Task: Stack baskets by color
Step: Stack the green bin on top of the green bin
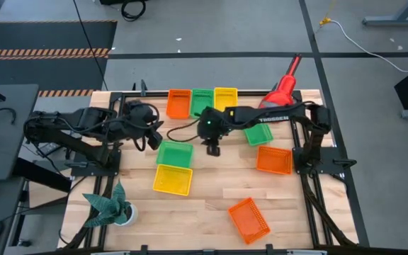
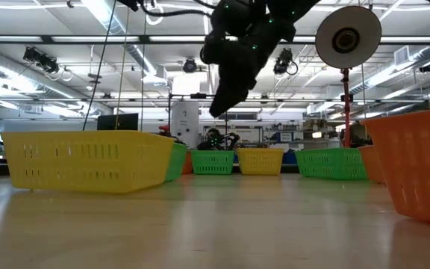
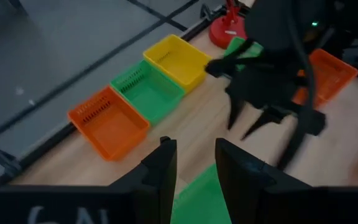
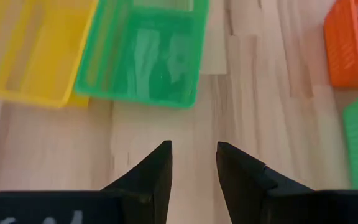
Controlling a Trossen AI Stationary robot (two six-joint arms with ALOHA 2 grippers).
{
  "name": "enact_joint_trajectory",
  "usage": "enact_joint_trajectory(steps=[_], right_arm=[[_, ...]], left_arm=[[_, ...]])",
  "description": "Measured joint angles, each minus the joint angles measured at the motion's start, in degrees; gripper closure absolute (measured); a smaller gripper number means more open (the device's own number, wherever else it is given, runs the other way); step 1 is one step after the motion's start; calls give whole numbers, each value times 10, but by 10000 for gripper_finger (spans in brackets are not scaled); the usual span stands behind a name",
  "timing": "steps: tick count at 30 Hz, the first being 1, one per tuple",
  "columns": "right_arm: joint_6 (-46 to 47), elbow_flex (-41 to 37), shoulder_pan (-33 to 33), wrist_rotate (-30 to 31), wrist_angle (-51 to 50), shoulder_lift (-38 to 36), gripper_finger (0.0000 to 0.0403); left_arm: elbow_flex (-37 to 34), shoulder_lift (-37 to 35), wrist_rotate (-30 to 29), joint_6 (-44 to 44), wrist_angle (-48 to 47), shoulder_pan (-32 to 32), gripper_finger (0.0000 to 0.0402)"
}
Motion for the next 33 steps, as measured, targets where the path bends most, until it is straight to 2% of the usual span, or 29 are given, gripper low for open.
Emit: enact_joint_trajectory(steps=[3, 5, 8, 12, 14, 19, 26, 33], right_arm=[[58, 1, -3, -18, 14, -3, 273], [53, 8, 5, -52, 10, -12, 273], [-12, 21, 44, -76, 15, -23, 273], [-126, 21, 91, -31, 13, -11, 273], [-155, 21, 102, -14, 14, 2, 272], [-205, 21, 101, -22, 27, 31, 272], [-279, 21, 86, -45, 102, 76, 269], [-403, 21, 76, -14, 122, 125, 252]], left_arm=[[0, 0, 17, -48, -35, 2, 285], [0, 0, 28, -75, -70, 7, 285], [0, 0, 32, -103, -118, 16, 285], [0, 0, 32, -103, -127, 25, 285], [0, 0, 43, -103, -127, 25, 285], [0, 0, 100, -103, -125, 24, 285], [0, 0, 142, -103, -125, 24, 285], [0, 0, 160, -103, -101, 24, 285]])
